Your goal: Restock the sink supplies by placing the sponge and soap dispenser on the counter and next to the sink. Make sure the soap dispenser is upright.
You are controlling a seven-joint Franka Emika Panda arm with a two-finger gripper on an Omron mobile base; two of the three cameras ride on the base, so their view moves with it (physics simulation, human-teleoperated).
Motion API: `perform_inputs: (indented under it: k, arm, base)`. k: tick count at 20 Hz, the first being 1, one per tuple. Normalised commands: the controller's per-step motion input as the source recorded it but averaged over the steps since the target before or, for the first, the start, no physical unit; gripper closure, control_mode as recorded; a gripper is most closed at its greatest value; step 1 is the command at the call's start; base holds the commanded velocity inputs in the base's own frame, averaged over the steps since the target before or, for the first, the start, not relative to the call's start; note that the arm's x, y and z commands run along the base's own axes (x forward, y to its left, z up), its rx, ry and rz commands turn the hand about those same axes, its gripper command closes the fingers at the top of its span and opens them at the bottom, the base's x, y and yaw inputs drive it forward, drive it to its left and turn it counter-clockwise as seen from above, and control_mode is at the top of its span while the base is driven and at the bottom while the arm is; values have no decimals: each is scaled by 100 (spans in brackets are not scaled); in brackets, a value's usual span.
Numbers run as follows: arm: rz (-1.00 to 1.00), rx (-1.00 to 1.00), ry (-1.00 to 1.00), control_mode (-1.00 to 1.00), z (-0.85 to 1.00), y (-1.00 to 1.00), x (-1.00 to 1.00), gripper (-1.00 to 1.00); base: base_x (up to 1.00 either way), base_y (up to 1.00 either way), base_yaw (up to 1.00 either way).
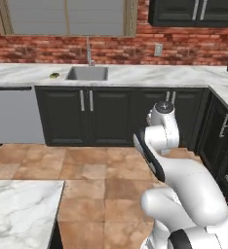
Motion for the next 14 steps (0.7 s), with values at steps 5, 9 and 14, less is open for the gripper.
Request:
perform_inputs:
  k: [5, 9, 14]
  arm:
    - [0, 0, 0, 100, 0, 0, 0, 100]
    - [0, 0, 0, 100, 0, 0, 0, 100]
    - [0, 0, 0, 100, 0, 0, 0, 100]
  base:
    - [100, 44, -22]
    - [100, 9, -16]
    - [100, 4, -7]
